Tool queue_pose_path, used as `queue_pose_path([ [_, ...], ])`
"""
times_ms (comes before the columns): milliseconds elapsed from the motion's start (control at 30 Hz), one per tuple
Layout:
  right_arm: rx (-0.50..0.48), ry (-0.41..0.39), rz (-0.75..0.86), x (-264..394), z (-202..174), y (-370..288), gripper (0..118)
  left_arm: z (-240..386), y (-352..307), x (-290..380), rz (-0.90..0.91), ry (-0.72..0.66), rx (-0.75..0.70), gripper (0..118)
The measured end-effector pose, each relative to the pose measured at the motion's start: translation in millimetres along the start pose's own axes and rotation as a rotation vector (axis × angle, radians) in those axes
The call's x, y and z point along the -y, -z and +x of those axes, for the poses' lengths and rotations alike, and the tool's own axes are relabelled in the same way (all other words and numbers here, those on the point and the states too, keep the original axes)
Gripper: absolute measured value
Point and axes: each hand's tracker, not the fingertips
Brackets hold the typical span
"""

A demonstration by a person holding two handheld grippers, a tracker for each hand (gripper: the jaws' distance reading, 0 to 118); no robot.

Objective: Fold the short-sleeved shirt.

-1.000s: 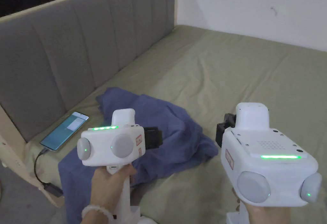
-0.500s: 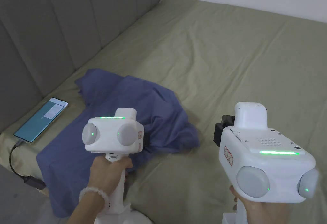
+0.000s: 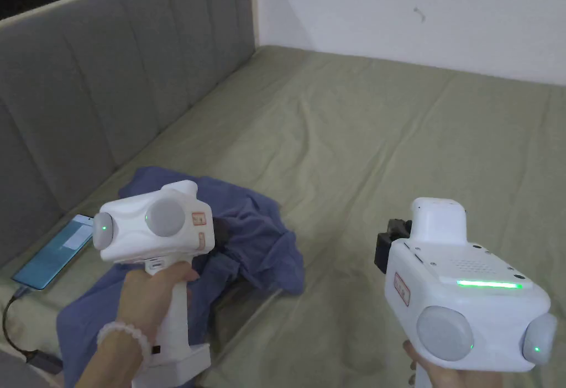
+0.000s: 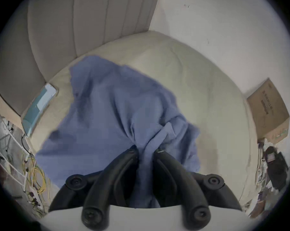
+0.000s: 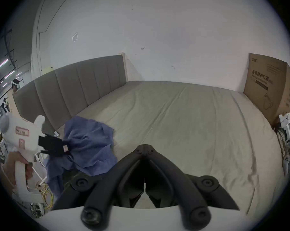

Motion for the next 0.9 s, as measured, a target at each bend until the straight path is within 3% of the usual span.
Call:
queue_pose_path([
  [100, 0.033, 0.020, 0.039, -8.9, 21.5, -18.3, 1, 42.9, -29.0, -17.3, 0.071, 0.099, 0.025, 12],
  [367, 0.215, 0.097, 0.160, -29.3, 112.3, -93.5, 1, 210.8, -91.1, -35.9, 0.176, 0.288, 0.313, 12],
  [467, 0.306, 0.148, 0.193, -31.4, 152.7, -126.7, 1, 278.8, -111.6, -18.5, 0.171, 0.353, 0.513, 12],
  [567, 0.392, 0.188, 0.217, -29.3, 189.7, -158.5, 1, 338.8, -124.0, 12.1, 0.179, 0.478, 0.602, 12],
  [667, 0.481, 0.193, 0.221, -19.9, 220.0, -185.1, 1, 375.9, -111.6, 51.9, 0.118, 0.505, 0.703, 12],
  [900, 0.566, 0.259, 0.138, 19.8, 262.3, -207.5, 1, 403.2, -19.2, 174.2, -0.177, 0.668, 0.583, 12],
])
